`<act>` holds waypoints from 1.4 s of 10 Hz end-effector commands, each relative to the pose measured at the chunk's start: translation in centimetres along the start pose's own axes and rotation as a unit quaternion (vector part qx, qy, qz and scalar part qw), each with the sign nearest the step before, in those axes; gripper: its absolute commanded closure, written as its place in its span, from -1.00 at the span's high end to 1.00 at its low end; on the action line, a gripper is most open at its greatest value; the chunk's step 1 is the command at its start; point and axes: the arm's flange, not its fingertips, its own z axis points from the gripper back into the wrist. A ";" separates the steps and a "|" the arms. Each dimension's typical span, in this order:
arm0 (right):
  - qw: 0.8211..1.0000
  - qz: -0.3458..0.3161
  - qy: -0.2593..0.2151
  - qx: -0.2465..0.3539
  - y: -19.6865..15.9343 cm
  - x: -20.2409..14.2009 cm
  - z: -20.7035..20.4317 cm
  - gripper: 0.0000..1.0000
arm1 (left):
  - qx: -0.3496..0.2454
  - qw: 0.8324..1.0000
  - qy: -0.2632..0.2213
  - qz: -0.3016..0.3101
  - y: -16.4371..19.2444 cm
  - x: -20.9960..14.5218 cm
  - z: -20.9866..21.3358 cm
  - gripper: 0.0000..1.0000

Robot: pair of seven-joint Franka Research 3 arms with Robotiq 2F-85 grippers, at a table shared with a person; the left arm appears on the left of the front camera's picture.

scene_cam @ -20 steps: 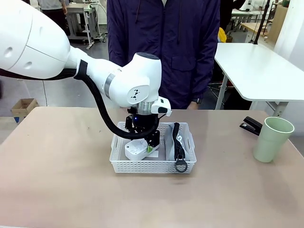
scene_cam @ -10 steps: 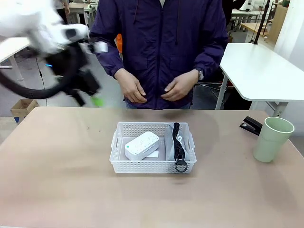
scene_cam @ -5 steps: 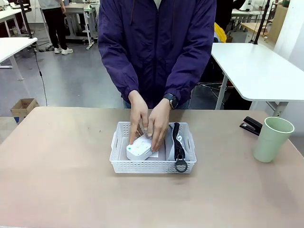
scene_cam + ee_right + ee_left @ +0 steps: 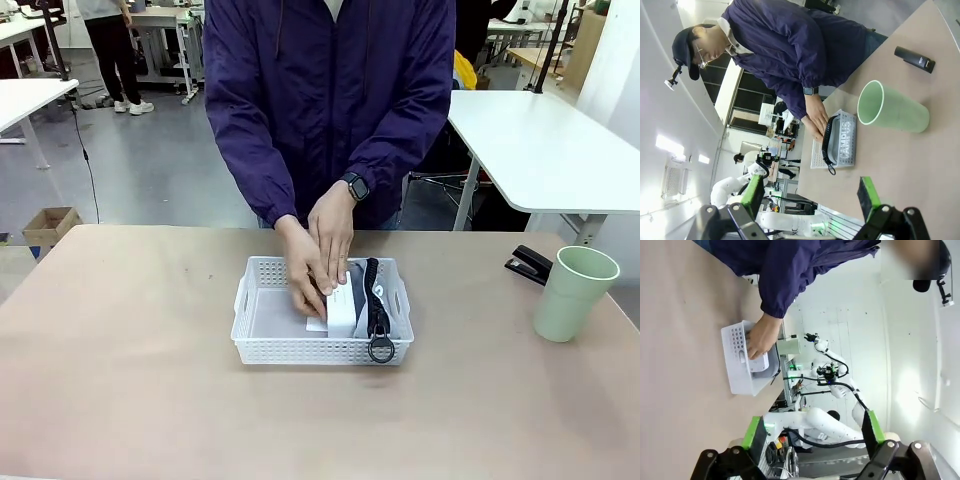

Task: Efficiently arrange items inside the basket to fit them all.
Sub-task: Pick up the Digital clock and place it inside the Organizing basket, then pick up the Stapler and place it inside the Organizing basket.

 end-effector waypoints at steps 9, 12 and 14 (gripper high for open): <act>1.000 0.015 -0.006 0.010 0.2 0.1 0.0 1.00 | 0.029 1.000 0.005 -0.004 -1.2 -0.9 1.0 1.00; 1.000 0.015 -0.006 0.010 0.2 0.1 0.0 1.00 | 0.029 1.000 0.005 -0.004 -1.2 -0.9 1.0 1.00; 1.000 0.017 0.019 0.008 0.3 0.5 -0.5 1.00 | 0.029 1.000 0.005 -0.004 -1.2 -0.9 1.0 1.00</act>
